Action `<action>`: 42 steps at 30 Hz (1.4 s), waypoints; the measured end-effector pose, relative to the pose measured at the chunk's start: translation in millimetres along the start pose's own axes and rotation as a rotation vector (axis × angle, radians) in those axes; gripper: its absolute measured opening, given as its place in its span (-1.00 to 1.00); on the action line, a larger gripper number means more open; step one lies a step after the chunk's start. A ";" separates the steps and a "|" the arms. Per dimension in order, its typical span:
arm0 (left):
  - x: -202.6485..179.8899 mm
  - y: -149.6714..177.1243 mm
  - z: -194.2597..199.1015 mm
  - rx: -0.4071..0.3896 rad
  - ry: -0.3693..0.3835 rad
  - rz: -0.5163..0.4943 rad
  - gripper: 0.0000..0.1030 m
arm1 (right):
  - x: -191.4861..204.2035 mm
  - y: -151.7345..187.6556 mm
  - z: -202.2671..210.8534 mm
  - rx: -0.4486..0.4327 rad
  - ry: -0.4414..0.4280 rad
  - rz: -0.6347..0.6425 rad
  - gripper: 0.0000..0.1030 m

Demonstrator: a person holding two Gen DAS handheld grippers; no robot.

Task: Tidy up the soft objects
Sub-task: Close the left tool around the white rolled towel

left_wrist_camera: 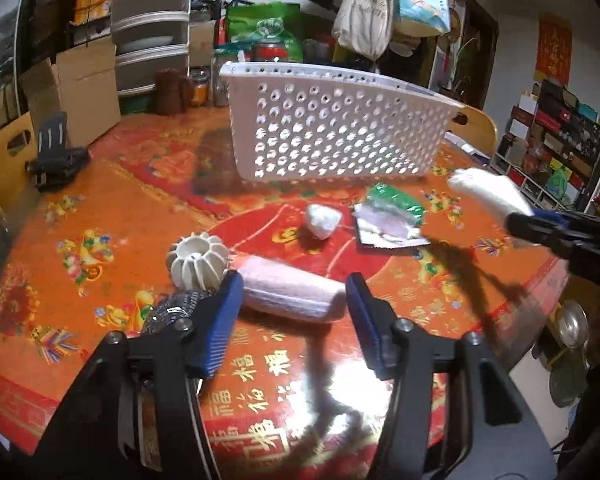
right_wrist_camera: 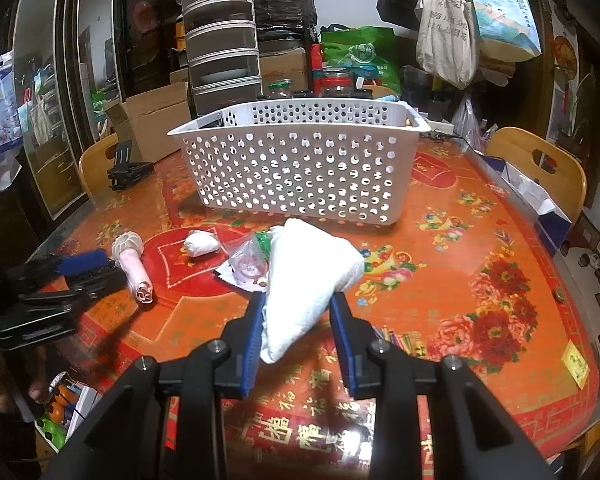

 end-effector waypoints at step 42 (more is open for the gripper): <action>-18.3 -1.9 -37.6 0.081 0.239 0.166 0.20 | -1.2 3.6 6.2 -0.019 -0.023 -0.030 -0.39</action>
Point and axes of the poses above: each gripper's, at about its wrist camera, not at the fingertips, and z roughly against the way its jaws point, x to its left, y to its underside, the point moved 9 cm from there along -z, roughly the way its jaws point, and after that the axes turned 6 degrees about -y, right-handed, at the moved point
